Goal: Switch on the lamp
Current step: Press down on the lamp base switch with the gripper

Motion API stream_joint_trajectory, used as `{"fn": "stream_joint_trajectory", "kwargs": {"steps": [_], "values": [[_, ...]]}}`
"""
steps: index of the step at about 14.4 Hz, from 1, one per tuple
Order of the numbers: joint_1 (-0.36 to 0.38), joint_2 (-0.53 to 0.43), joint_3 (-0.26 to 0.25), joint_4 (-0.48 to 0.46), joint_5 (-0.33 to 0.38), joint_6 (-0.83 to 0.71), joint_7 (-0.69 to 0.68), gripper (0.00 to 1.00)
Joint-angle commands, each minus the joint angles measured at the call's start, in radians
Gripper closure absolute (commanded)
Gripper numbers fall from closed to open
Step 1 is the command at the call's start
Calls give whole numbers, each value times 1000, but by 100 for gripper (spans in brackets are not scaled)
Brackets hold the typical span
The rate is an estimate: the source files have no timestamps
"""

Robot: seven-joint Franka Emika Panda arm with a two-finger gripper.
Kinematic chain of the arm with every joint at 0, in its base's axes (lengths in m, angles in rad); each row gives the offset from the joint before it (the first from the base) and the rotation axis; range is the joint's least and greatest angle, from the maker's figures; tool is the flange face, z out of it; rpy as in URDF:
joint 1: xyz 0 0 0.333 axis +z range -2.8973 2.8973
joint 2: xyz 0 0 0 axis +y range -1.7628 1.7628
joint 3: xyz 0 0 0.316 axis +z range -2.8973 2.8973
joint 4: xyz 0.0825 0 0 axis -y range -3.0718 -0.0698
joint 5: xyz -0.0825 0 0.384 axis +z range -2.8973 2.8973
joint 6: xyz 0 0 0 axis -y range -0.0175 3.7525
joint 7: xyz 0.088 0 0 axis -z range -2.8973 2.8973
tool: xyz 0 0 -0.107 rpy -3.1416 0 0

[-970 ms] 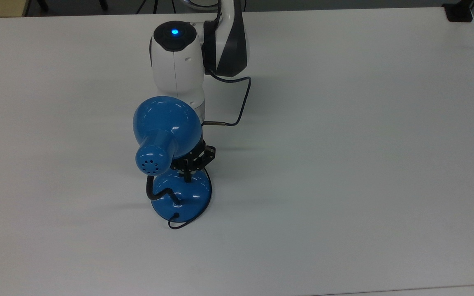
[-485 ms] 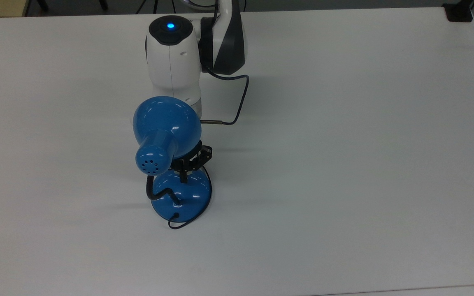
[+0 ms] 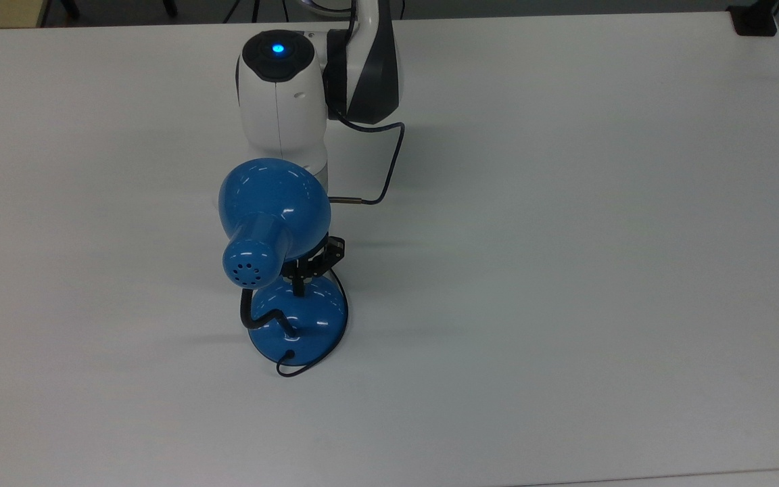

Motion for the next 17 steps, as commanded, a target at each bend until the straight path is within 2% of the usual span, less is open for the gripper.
{"fn": "stream_joint_trajectory", "kwargs": {"steps": [1,17], "values": [[5,-19,-7,-22,-14,-23,-15,100],[10,12,-7,-22,-22,-3,-10,100]]}}
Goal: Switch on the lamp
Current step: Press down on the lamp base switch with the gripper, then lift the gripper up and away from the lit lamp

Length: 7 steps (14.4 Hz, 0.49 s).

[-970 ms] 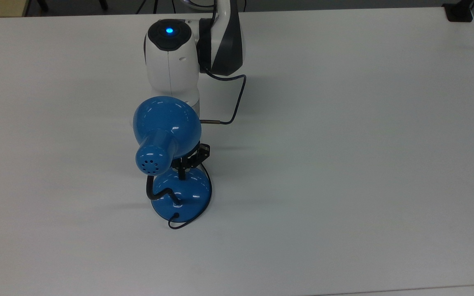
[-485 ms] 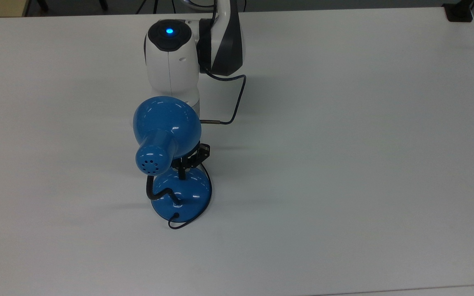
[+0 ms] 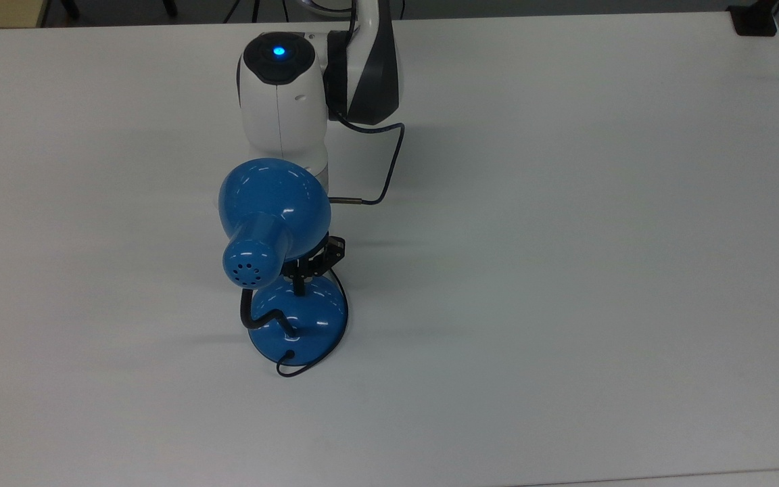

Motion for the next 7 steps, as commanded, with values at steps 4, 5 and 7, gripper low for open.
{"fn": "stream_joint_trajectory", "kwargs": {"steps": [4,5,7], "values": [[11,38,-7,-15,-45,36,-1,100],[11,40,-7,-15,-45,41,5,100],[11,46,-7,-14,-45,44,8,100]]}}
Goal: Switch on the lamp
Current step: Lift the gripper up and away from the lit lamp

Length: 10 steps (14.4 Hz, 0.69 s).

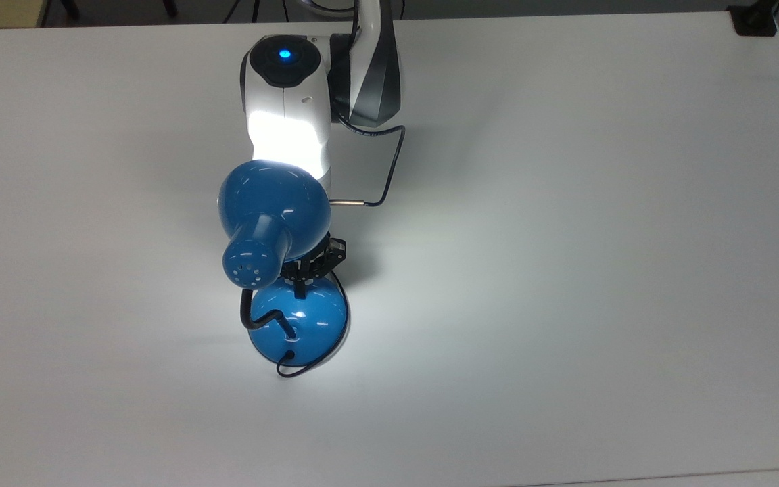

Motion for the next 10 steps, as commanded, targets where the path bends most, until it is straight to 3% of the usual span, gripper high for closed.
{"fn": "stream_joint_trajectory", "kwargs": {"steps": [1,5,8,10], "values": [[8,43,-7,-14,-19,32,8,100],[1,-7,-7,-25,-19,18,6,100],[-1,-130,-6,-96,-10,-82,11,100],[-1,-236,-5,-126,-2,-232,17,100]]}}
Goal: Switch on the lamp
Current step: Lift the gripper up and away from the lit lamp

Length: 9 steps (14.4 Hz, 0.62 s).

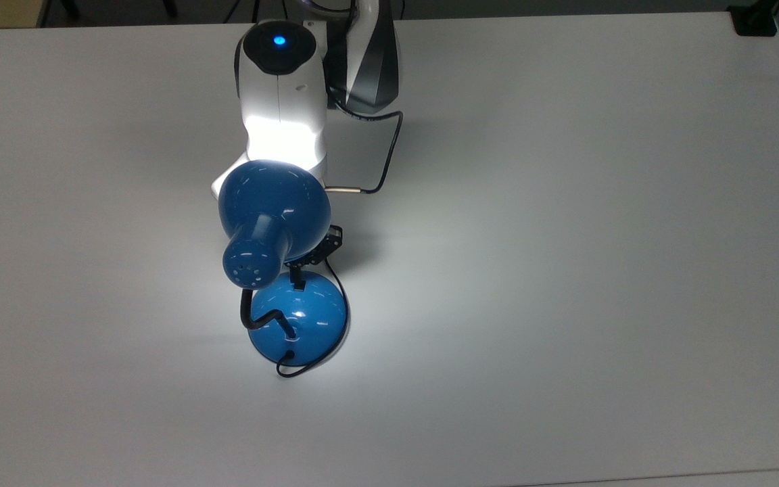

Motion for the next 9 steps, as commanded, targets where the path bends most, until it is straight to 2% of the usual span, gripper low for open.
{"fn": "stream_joint_trajectory", "kwargs": {"steps": [1,2,3,4,5,6,7,9], "values": [[3,-242,-4,-104,3,-285,37,100],[3,-277,-4,-98,9,-373,40,100],[5,-329,-4,-93,27,-495,40,95],[5,-368,-4,-93,38,-571,37,80],[5,-407,-4,-92,41,-646,31,60],[5,-438,-3,-90,41,-718,33,12],[5,-466,3,-86,41,-767,39,0],[6,-486,7,-70,38,-812,42,0]]}}
